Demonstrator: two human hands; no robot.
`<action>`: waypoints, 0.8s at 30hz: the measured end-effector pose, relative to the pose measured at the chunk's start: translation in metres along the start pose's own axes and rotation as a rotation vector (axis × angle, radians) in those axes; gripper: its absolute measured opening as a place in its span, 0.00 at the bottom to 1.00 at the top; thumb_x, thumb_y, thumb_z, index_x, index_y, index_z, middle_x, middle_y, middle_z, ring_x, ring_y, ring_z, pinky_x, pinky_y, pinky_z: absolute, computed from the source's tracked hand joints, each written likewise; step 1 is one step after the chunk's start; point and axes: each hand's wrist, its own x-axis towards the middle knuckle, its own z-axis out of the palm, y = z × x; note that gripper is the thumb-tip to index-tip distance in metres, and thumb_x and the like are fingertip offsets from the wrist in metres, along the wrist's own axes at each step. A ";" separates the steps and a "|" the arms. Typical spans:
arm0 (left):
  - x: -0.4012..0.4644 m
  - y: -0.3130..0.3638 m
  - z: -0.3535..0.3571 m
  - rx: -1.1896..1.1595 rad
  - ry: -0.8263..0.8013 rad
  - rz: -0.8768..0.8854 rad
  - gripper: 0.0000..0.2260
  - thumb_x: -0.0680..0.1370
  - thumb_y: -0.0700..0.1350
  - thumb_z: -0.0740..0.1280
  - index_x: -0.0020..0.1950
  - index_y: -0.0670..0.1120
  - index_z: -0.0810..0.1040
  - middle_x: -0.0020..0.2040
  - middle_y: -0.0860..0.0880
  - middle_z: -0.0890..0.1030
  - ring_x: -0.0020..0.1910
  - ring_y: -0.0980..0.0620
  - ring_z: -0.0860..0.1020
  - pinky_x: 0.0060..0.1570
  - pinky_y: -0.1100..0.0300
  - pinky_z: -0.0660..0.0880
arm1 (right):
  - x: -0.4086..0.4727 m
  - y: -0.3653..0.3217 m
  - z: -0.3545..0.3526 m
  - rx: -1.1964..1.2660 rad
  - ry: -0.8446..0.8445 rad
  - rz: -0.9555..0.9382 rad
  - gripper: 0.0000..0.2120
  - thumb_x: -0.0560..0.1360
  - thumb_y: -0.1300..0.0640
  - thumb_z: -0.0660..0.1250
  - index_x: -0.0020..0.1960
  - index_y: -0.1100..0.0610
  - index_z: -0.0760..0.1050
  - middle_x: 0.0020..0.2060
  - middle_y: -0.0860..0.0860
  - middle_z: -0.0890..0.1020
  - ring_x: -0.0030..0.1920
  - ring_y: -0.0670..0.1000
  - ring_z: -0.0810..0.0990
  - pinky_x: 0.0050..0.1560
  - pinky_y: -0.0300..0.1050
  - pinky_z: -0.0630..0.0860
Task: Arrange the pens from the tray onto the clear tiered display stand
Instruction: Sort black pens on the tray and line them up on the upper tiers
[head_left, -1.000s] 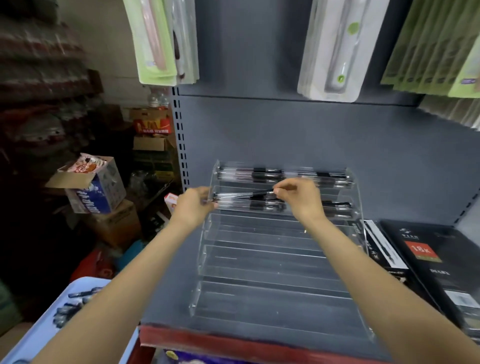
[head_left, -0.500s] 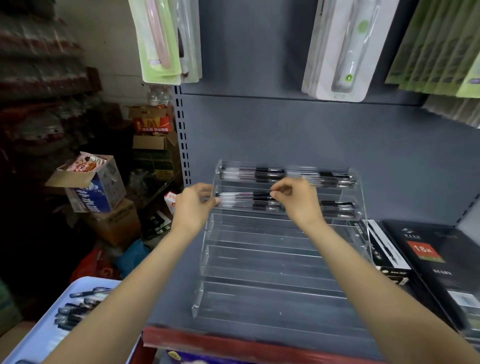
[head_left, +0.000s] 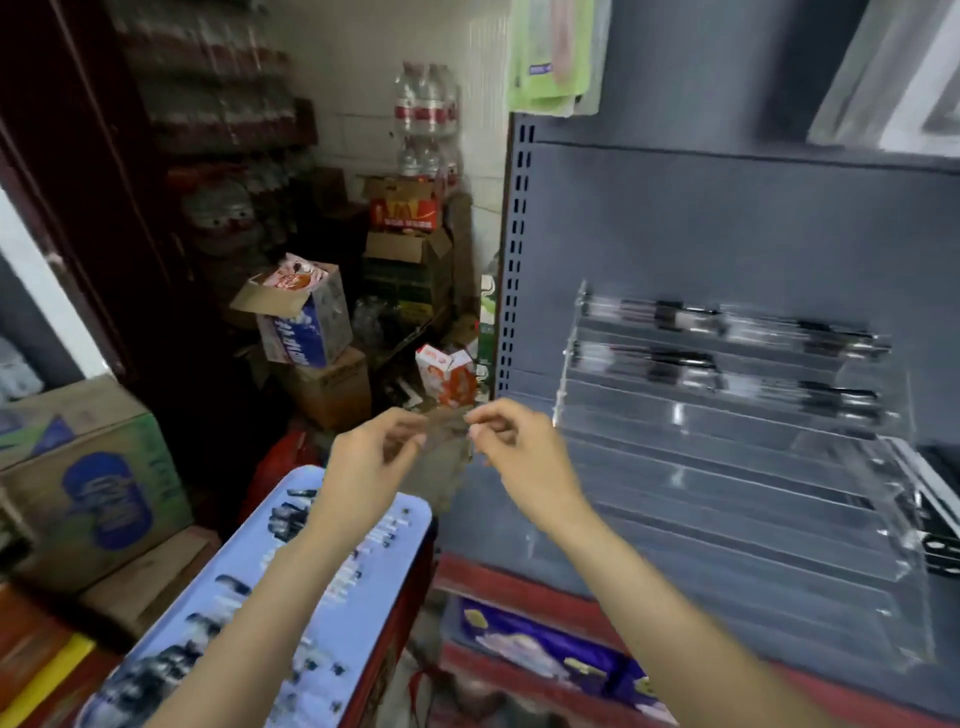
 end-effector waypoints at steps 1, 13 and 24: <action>-0.009 -0.022 -0.011 0.004 -0.011 -0.034 0.06 0.78 0.42 0.65 0.53 0.48 0.79 0.39 0.55 0.78 0.39 0.65 0.75 0.36 0.77 0.69 | -0.004 -0.003 0.024 -0.008 -0.032 0.004 0.06 0.77 0.61 0.63 0.49 0.55 0.79 0.40 0.48 0.80 0.43 0.48 0.79 0.48 0.46 0.78; -0.091 -0.253 -0.075 0.171 -0.380 -0.343 0.13 0.79 0.40 0.62 0.63 0.41 0.75 0.62 0.42 0.77 0.60 0.43 0.75 0.57 0.56 0.71 | -0.052 0.056 0.244 -0.316 -0.410 0.321 0.13 0.81 0.60 0.59 0.63 0.58 0.73 0.62 0.56 0.75 0.60 0.55 0.76 0.62 0.49 0.72; -0.105 -0.307 -0.060 0.251 -0.562 -0.252 0.16 0.80 0.41 0.59 0.68 0.43 0.71 0.69 0.44 0.70 0.66 0.43 0.70 0.65 0.51 0.68 | -0.062 0.080 0.282 -0.634 -0.585 0.306 0.08 0.79 0.59 0.62 0.57 0.59 0.70 0.55 0.59 0.73 0.50 0.59 0.76 0.52 0.55 0.75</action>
